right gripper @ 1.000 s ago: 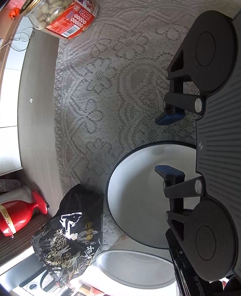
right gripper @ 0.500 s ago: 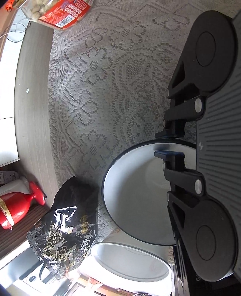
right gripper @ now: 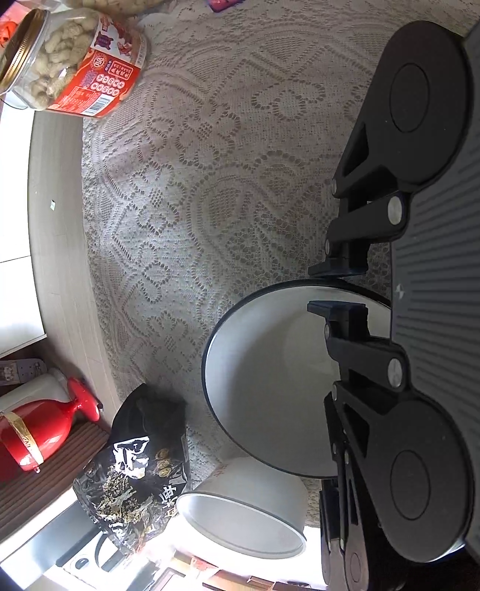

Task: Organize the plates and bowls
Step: 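Lift the blue bowl with the left gripper and carry it toward the stack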

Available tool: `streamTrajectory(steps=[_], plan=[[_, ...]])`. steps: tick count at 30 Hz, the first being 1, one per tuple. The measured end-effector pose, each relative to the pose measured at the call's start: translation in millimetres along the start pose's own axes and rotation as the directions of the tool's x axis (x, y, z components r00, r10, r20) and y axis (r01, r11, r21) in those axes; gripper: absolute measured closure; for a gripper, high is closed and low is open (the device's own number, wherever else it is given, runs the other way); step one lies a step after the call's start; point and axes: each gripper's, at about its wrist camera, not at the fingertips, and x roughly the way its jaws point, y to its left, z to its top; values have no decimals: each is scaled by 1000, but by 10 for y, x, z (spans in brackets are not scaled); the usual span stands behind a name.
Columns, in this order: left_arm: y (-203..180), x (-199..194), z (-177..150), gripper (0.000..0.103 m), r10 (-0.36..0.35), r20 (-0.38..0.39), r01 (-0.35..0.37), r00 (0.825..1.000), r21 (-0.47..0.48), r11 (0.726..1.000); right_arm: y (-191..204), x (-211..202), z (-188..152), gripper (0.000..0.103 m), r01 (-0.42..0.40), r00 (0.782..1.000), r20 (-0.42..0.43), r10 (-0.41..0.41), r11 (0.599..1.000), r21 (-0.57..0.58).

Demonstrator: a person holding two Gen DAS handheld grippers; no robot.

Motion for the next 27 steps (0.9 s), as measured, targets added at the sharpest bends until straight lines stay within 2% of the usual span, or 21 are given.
streamTrajectory(steps=[7,14,18,23,27], plan=[[94,137,81,77,-38,-8,38,999,-49,998,15,94,85,78,-32,999,-19,31,999,-9],[104,154,83,81,-35,-12,34,999,-55,998,17,322,135,75,-32,996,-82,32,999,5],[79,172,91,81,-29,-12,28,1000,-46,999,21,329,140,74,-39,996,-80,39,999,1],[85,178,129,81,-21,-31,18,999,-94,995,51,346,165,68,-46,997,-66,44,999,-23],[48,178,115,80,-11,-28,8,1000,-73,997,63,347,164,66,-40,997,-69,39,999,-26]])
